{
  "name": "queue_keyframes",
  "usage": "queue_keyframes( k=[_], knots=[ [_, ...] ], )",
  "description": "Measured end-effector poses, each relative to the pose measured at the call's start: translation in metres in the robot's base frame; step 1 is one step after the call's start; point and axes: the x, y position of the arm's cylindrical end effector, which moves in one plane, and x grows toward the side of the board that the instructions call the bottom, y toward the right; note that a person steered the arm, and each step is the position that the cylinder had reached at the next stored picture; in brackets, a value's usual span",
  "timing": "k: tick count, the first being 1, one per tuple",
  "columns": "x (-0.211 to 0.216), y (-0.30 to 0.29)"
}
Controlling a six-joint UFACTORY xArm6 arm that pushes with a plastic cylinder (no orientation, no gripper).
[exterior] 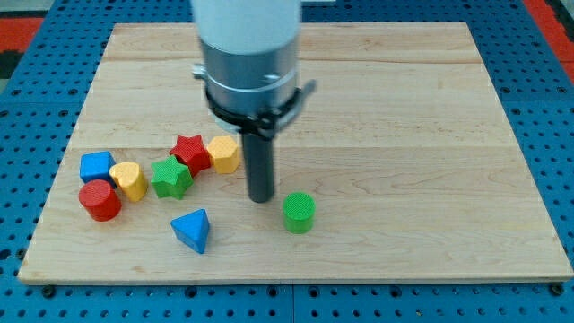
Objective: Point at the red star
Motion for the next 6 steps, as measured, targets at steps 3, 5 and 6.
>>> queue_keyframes(
  k=[3,5,6],
  knots=[
    [-0.178,-0.061],
    [-0.119,-0.155],
    [-0.075,-0.109]
  ],
)
